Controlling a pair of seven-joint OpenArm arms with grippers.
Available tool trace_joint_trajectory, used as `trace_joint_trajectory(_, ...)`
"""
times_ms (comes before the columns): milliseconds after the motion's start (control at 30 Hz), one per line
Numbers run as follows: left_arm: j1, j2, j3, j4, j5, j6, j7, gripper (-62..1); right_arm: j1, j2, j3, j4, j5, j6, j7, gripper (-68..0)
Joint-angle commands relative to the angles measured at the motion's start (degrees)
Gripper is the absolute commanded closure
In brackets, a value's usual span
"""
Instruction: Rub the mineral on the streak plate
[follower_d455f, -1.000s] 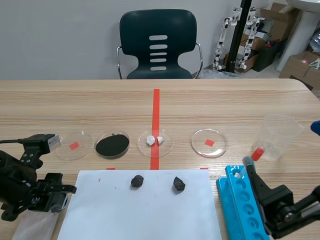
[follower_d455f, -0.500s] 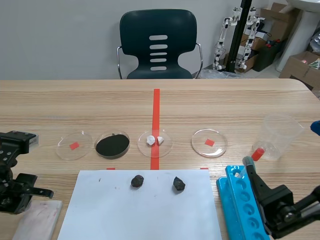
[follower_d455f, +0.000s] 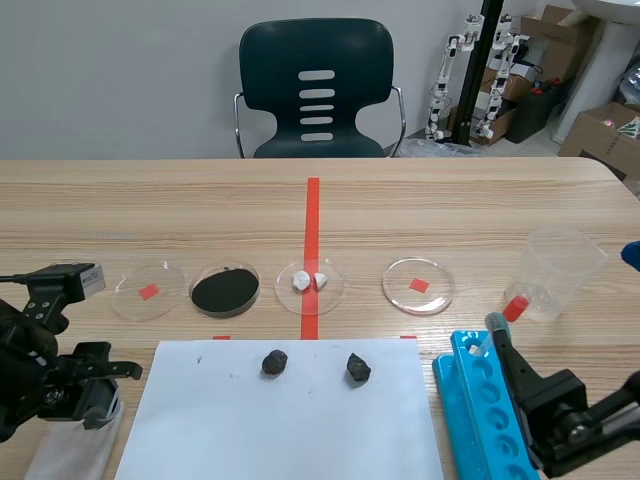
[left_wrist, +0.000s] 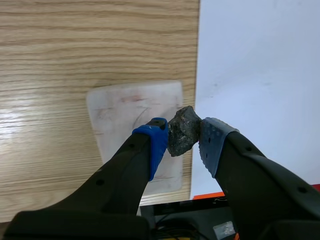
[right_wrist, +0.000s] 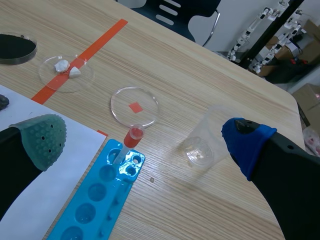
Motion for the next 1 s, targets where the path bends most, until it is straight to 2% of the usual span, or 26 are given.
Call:
trace_joint_trajectory(0,0.0,-0.2,0.0,0.5,-1.1,-0.1,-1.0,-11.3,0.2,0.0,0.2,1.0,0.4,-0.2,0.8,-67.9)
trace_joint_trajectory(167,0.0,-0.2,0.0,0.5,-0.8,0.1,-0.9,-11.3,0.2,0.0,0.2,1.0,0.4,-0.2,0.8,-67.9)
trace_joint_trajectory(500,0.0,-0.2,0.6,-2.1,9.9,2.6,1.2,-11.3,0.2,0.0,0.2,1.0,0.4,-0.2,0.8,-67.9)
trace_joint_trajectory(733,0.0,-0.2,0.6,-2.1,16.0,4.2,2.2,-11.3,0.2,0.0,0.2,1.0,0.4,-0.2,0.8,-67.9)
trace_joint_trajectory(900,0.0,-0.2,0.6,-2.1,16.1,4.2,2.4,-11.3,0.2,0.0,0.2,1.0,0.4,-0.2,0.8,-67.9)
trace_joint_trajectory(967,0.0,-0.2,0.6,-2.1,14.0,3.9,2.3,-11.3,0.2,0.0,0.2,1.0,0.4,-0.2,0.8,-67.9)
